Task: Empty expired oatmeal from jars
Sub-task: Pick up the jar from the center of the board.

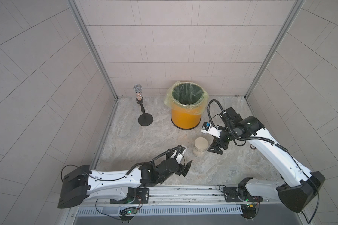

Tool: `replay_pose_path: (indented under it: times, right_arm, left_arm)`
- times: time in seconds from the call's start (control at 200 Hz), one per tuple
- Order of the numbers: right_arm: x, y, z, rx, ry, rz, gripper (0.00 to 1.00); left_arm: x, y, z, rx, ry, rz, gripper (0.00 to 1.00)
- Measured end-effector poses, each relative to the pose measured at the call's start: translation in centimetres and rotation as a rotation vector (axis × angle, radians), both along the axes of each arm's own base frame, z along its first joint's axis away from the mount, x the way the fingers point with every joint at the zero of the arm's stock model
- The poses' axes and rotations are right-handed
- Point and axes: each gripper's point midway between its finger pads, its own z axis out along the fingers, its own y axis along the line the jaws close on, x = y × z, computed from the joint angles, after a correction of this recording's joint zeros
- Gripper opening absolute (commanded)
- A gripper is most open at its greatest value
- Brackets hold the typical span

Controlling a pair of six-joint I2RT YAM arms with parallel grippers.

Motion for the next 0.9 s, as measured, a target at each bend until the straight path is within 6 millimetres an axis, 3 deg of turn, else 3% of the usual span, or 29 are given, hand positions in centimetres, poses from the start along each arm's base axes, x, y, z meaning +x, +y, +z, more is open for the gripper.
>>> replay_pose_path:
  times: [0.48, 0.901]
  right_arm:
    - [1.7, 2.6, -4.2, -0.137, 0.058, 0.009, 0.99]
    - [3.6, 3.7, -5.4, -0.178, 0.058, -0.022, 1.0]
  left_arm:
    - [-1.0, -0.7, -0.3, 0.001, -0.033, 0.006, 1.0]
    - [-0.7, -0.4, -0.3, -0.011, -0.034, 0.03, 1.0]
